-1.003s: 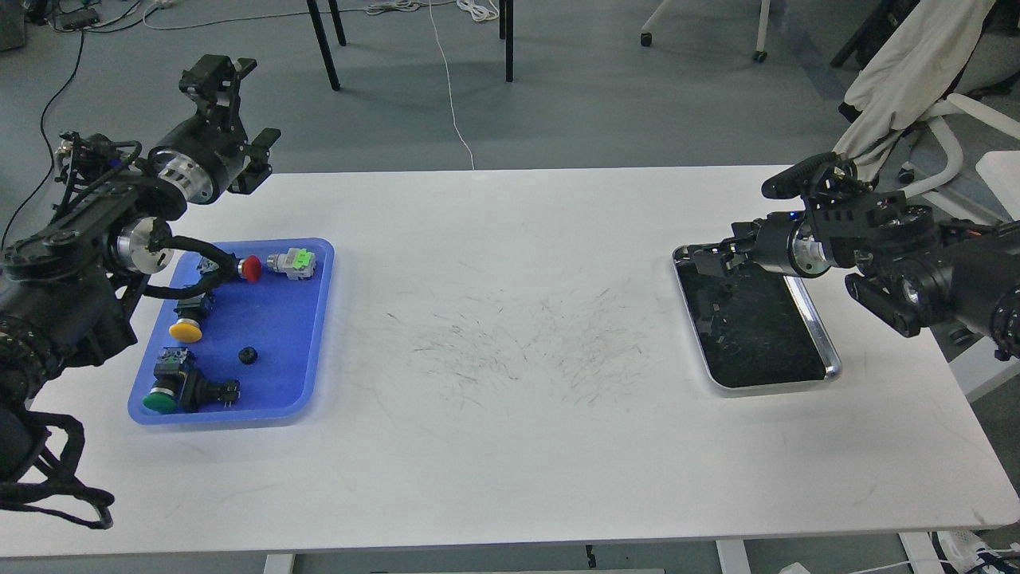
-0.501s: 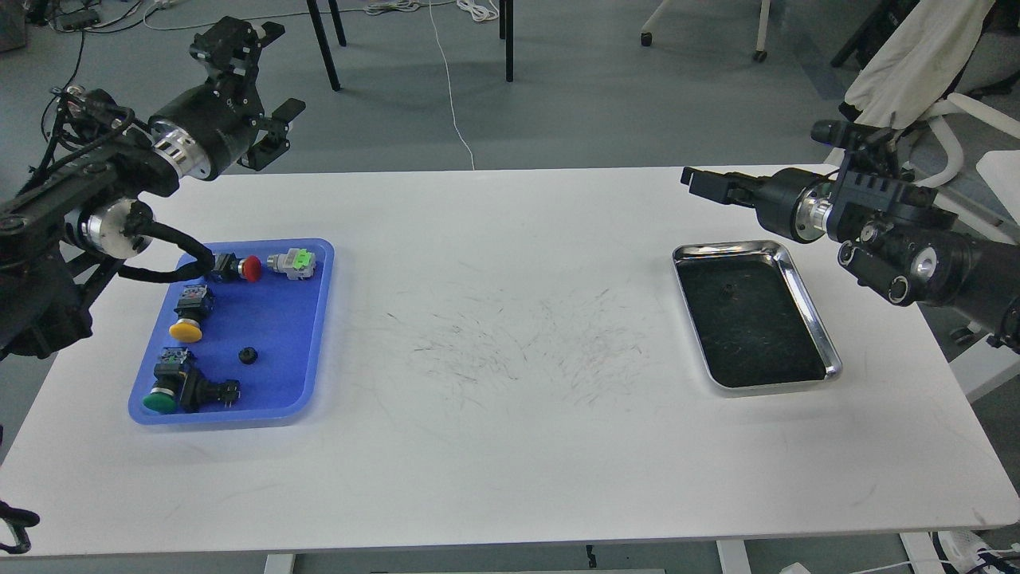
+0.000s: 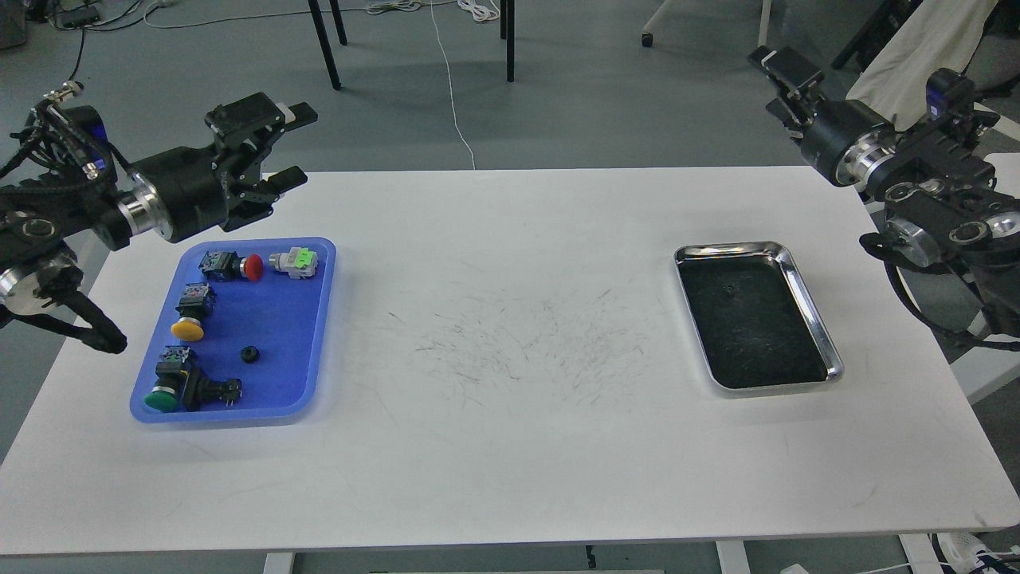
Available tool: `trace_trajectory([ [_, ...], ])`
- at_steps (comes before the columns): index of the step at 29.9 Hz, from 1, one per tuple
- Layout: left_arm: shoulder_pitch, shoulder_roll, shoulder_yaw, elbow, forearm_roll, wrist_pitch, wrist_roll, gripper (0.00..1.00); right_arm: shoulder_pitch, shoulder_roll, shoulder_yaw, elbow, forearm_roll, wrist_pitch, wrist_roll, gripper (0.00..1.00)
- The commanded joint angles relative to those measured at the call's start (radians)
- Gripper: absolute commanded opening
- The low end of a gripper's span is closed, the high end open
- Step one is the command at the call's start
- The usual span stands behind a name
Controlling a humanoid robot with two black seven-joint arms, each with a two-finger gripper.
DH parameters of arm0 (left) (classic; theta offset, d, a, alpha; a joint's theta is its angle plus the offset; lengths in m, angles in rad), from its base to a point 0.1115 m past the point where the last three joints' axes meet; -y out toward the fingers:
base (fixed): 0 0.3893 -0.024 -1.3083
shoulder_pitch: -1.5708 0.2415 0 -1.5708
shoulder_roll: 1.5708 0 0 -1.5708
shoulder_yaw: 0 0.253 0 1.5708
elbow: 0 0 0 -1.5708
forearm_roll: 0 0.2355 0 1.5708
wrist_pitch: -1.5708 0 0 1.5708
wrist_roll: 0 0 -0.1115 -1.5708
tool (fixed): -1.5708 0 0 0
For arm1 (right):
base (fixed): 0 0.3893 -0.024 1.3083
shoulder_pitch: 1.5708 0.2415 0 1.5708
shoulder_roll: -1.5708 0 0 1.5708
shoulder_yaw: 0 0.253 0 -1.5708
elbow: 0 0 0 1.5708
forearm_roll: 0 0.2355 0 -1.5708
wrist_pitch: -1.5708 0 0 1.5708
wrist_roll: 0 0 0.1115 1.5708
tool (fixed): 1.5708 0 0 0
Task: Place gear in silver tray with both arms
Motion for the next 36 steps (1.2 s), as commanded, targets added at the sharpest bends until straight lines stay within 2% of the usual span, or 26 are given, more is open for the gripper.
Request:
trace_trajectory([
  [1,0.058,0.051,0.006,-0.046,0.097,0.032,-0.047,0.98,-0.002,-0.014,0.025,0.014,0.114,-0.004,0.000,0.93],
  [4,0.105,0.088,0.008,-0.101,0.165,0.048,-0.059,0.98,-0.014,-0.028,0.031,0.011,0.199,-0.006,0.000,0.94],
  [7,0.151,0.084,0.006,-0.105,0.312,0.104,-0.072,0.98,-0.037,-0.029,0.071,0.013,0.280,-0.012,0.000,0.94],
  [11,0.190,0.082,0.006,-0.112,0.393,0.143,-0.140,0.97,-0.080,-0.026,0.143,0.013,0.331,-0.030,0.000,0.94],
  [14,0.225,0.079,0.009,-0.103,0.436,0.148,-0.159,0.95,-0.104,-0.019,0.166,0.017,0.332,-0.058,0.000,0.94],
  [15,0.236,0.075,0.009,-0.100,0.467,0.151,-0.166,0.90,-0.106,-0.019,0.169,0.022,0.334,-0.061,0.000,0.94],
  [16,0.240,0.072,0.009,-0.100,0.490,0.154,-0.166,0.88,-0.107,-0.017,0.169,0.028,0.332,-0.063,0.000,0.94],
  [23,0.259,0.070,0.035,-0.042,0.573,0.166,-0.166,0.88,-0.115,-0.008,0.169,0.040,0.332,-0.073,0.000,0.94],
  [27,0.254,0.075,0.035,0.033,0.637,0.166,-0.166,0.88,-0.115,-0.005,0.168,0.040,0.331,-0.073,0.000,0.94],
  [36,0.239,0.067,0.023,0.055,1.002,0.168,-0.166,0.88,-0.121,-0.006,0.166,0.040,0.328,-0.072,0.000,0.94],
])
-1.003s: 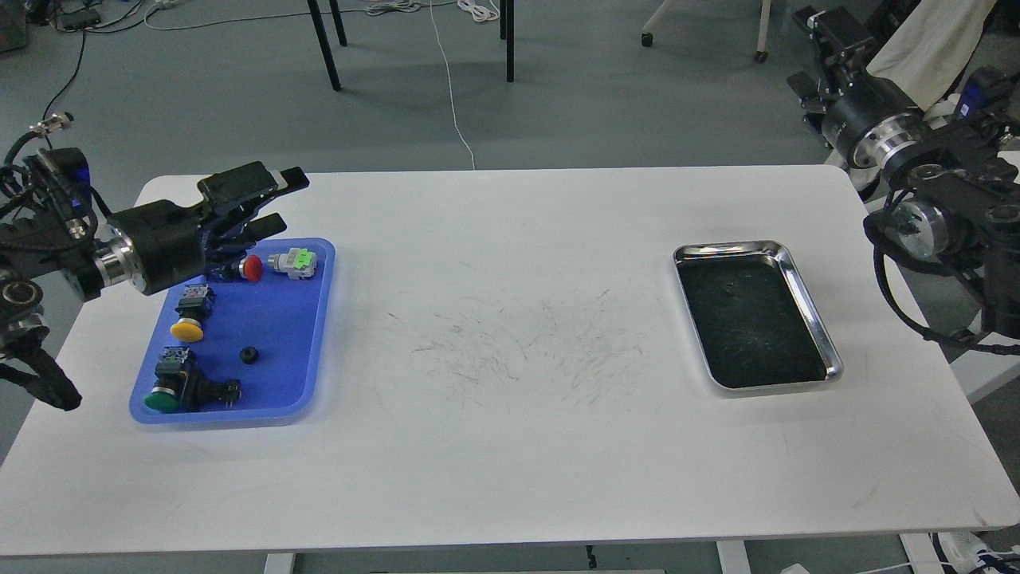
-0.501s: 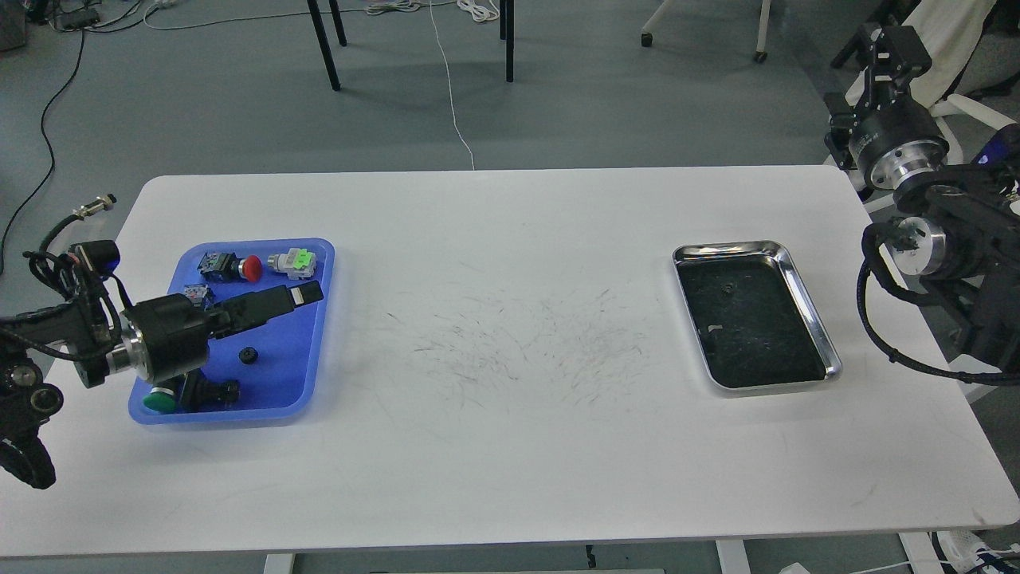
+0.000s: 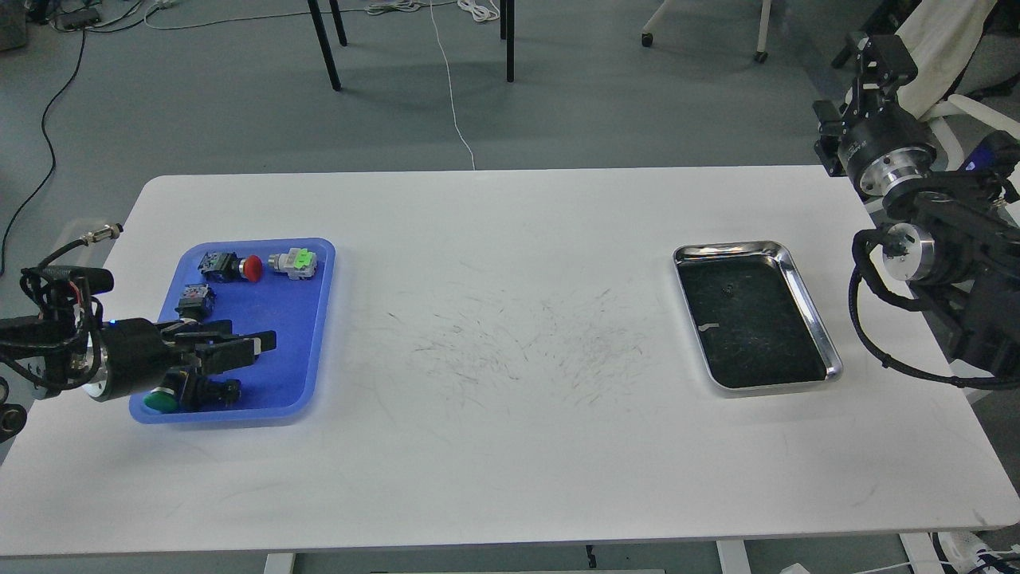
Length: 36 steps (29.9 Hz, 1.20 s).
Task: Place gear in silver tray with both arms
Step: 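Lower the left gripper into the blue tray toward a black gear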
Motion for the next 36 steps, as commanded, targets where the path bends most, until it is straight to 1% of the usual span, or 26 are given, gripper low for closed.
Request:
trace_trajectory([
  [1,0.002,-0.009,-0.007,0.005,0.087,0.006,0.000,0.88,-0.003,-0.001,0.001,0.000,0.000,0.000,0.000,0.95],
  [5,-0.001,-0.042,0.001,0.029,0.114,0.023,0.000,0.88,-0.005,-0.001,0.001,0.000,0.000,0.000,0.000,0.95],
  [7,0.000,-0.058,-0.004,0.089,0.136,0.026,0.000,0.88,-0.005,-0.001,0.001,0.000,-0.002,0.000,0.000,0.95],
  [9,-0.001,-0.091,-0.004,0.138,0.163,0.046,0.000,0.87,-0.005,-0.001,0.001,-0.001,-0.002,0.000,0.000,0.95],
  [13,-0.007,-0.141,0.002,0.181,0.188,0.058,0.000,0.84,-0.005,-0.001,-0.001,-0.001,-0.005,-0.001,0.000,0.95],
  [15,-0.007,-0.154,0.002,0.198,0.206,0.066,0.000,0.80,-0.005,-0.001,-0.001,-0.001,-0.006,-0.001,0.000,0.95],
  [17,-0.007,-0.165,0.002,0.210,0.229,0.067,0.000,0.78,-0.005,-0.001,-0.001,-0.003,-0.006,-0.001,0.000,0.95],
  [19,-0.007,-0.180,0.002,0.232,0.248,0.067,0.000,0.73,-0.006,0.001,-0.002,-0.003,-0.008,-0.001,0.000,0.95],
  [23,-0.006,-0.204,0.004,0.265,0.252,0.067,0.000,0.71,-0.014,-0.001,-0.004,-0.003,-0.008,-0.001,0.000,0.95],
  [25,-0.004,-0.207,0.004,0.288,0.254,0.069,0.000,0.69,-0.014,-0.001,-0.004,-0.003,-0.008,-0.001,0.000,0.95],
  [34,0.008,-0.217,0.005,0.301,0.268,0.084,0.000,0.67,-0.022,0.001,-0.004,-0.008,-0.011,0.000,0.000,0.95],
  [36,0.006,-0.214,0.005,0.298,0.268,0.084,0.000,0.65,-0.022,0.004,-0.005,-0.009,-0.011,0.000,0.000,0.95],
])
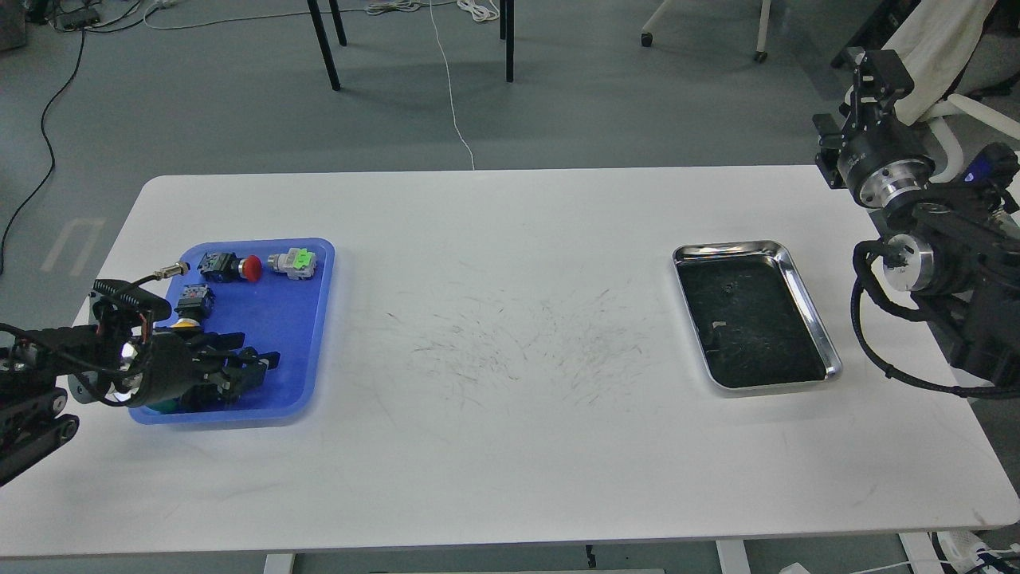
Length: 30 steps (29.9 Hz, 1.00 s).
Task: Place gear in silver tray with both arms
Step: 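Lower the left gripper into the blue tray toward a black gear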
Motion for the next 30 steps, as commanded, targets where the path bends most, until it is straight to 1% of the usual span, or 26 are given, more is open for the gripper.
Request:
trace_trajectory([
  [1,0.001,0.006,0.000,-0.002,0.002,0.001,0.000,0.64,-0.002,0.007,-0.001,-0.005,0.000,0.001,0.000,0.95],
  [5,0.002,0.008,0.001,-0.002,0.003,0.001,0.000,0.59,-0.003,0.011,-0.003,-0.004,0.000,0.001,0.000,0.95],
  [7,0.005,0.008,0.001,-0.001,0.020,0.002,0.000,0.51,-0.010,0.013,-0.003,-0.001,0.000,0.001,0.000,0.95],
  [15,0.005,0.009,0.001,0.001,0.045,0.005,0.000,0.47,-0.010,0.010,-0.004,-0.001,0.000,0.004,0.000,0.95],
  [17,0.005,0.011,0.001,0.001,0.052,0.005,0.000,0.43,-0.010,0.011,-0.004,-0.002,-0.002,0.004,0.000,0.95],
  [19,0.005,0.014,0.001,0.001,0.058,0.005,0.000,0.36,-0.010,0.011,-0.004,-0.001,-0.002,0.004,0.000,0.95],
  [20,0.004,0.016,0.001,0.001,0.060,0.005,0.000,0.34,-0.010,0.013,-0.004,-0.002,-0.002,0.004,0.000,0.95],
  [22,0.002,0.023,0.001,-0.002,0.066,0.005,0.000,0.27,-0.010,0.013,-0.004,-0.002,-0.002,0.004,0.000,0.95],
  [26,0.001,0.048,0.000,-0.002,0.072,0.007,0.000,0.23,-0.011,0.013,-0.004,-0.002,-0.002,0.002,0.000,0.95],
  [28,-0.001,0.052,0.000,-0.005,0.072,0.007,0.000,0.17,-0.011,0.013,-0.006,-0.004,-0.002,0.002,0.000,0.95],
  [30,-0.001,0.060,-0.002,-0.005,0.072,0.007,0.000,0.14,-0.011,0.013,-0.006,-0.002,-0.002,0.002,0.000,0.95],
])
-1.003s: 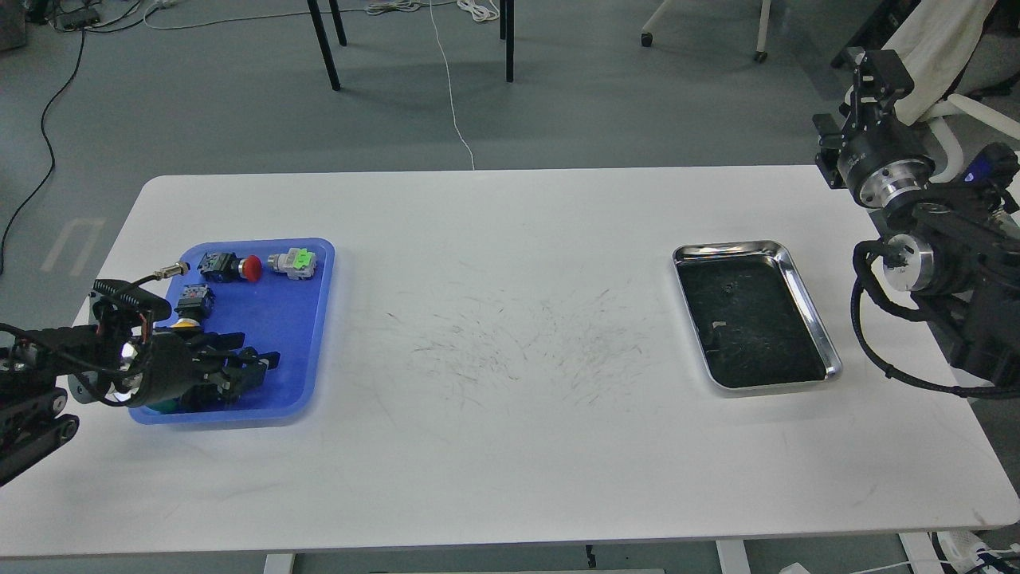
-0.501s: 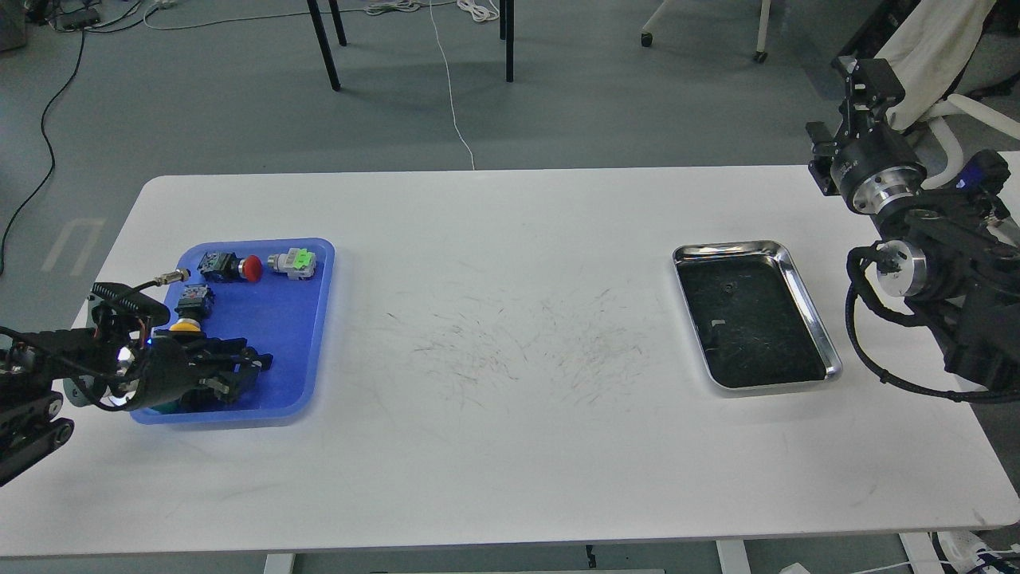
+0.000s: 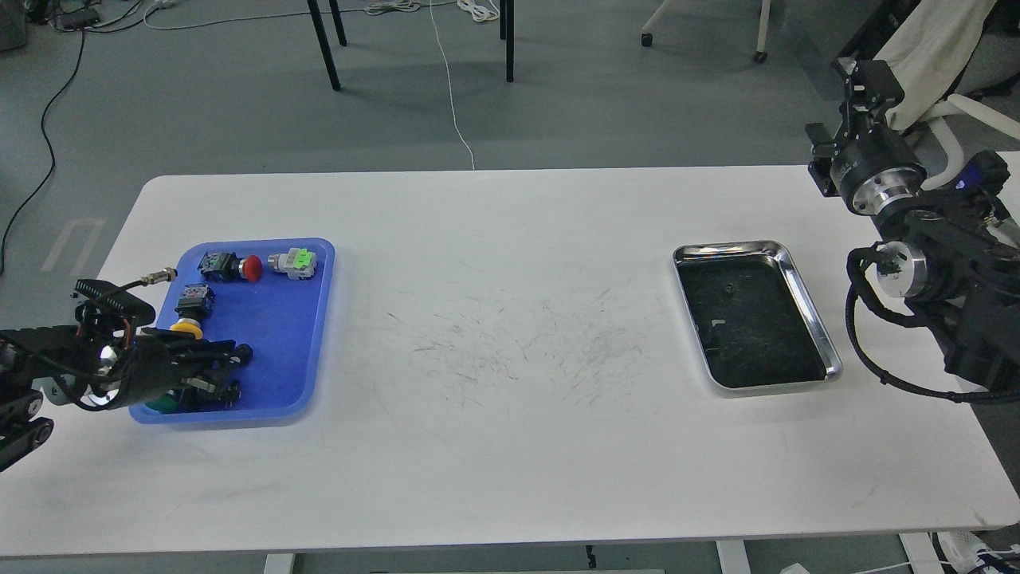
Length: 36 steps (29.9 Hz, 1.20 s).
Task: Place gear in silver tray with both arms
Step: 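Lower the left gripper into the blue tray toward a black gear, then close the left gripper on the black gear in the blue tray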
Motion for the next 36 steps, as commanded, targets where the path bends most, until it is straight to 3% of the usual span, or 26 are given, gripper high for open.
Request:
trace_trajectory([
  [1,-0.001,0.012,-0.002,-0.003,0.000,0.000,0.000,0.13,0.000,0.000,-0.001,-0.001,0.000,0.000,0.000,0.95],
  [10,0.002,0.013,-0.002,-0.011,-0.001,0.019,0.000,0.13,-0.003,0.000,-0.007,0.001,0.000,0.000,0.000,0.95],
  [14,-0.007,0.015,-0.003,-0.006,-0.013,0.019,0.000,0.21,-0.008,-0.002,-0.007,0.001,0.000,0.001,0.000,0.95],
  [18,-0.015,0.012,-0.002,0.003,-0.016,0.019,0.000,0.42,-0.011,-0.002,-0.007,0.001,0.000,0.001,0.000,0.95],
  [28,-0.012,-0.002,-0.002,0.100,-0.019,0.020,0.000,0.52,-0.008,-0.002,-0.007,0.005,-0.001,0.001,0.000,0.95],
  [36,-0.015,-0.073,-0.005,0.157,-0.024,0.022,0.000,0.52,-0.012,-0.003,-0.012,0.002,-0.001,0.001,0.000,0.95],
])
